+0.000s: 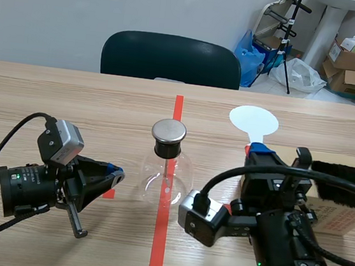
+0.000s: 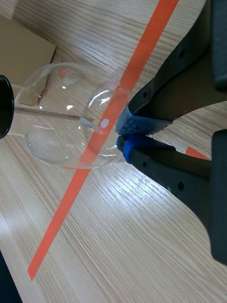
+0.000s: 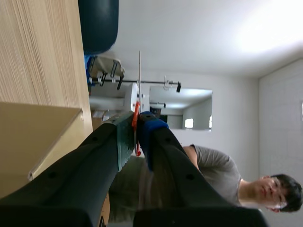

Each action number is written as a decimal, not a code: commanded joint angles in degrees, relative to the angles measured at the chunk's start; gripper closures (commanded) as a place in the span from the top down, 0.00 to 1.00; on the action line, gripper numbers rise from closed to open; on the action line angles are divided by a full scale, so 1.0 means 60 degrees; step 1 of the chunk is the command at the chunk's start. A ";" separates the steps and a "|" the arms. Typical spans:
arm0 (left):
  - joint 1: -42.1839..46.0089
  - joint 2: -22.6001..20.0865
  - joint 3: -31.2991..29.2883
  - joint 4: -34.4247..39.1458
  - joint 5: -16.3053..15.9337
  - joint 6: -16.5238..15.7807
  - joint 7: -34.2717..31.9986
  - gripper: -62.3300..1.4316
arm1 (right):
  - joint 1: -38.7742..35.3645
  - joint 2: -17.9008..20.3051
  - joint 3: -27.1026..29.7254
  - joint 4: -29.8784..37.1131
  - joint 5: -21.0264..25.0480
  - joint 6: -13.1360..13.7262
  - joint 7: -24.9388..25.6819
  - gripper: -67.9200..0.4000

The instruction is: Do the electroscope experiment

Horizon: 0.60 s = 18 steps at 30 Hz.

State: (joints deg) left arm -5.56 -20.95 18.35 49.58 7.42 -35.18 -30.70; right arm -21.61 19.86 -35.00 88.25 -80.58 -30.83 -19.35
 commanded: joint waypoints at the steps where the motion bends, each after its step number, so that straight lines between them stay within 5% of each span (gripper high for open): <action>1: -0.0051 0.0047 -0.0062 0.0164 -0.0131 -0.0018 -0.0204 0.07 | 0.0131 0.0102 0.0036 0.0044 -0.0044 -0.0127 0.0255 0.02; 18: -0.0051 0.0047 -0.0062 0.0164 -0.0131 -0.0018 -0.0204 0.07 | 0.0131 0.0102 0.0036 0.0044 -0.0044 -0.0127 0.3461 0.02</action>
State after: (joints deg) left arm -5.56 -20.95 18.35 49.58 7.42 -35.18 -30.70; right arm -21.61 19.86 -35.00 88.25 -80.64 -30.83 1.48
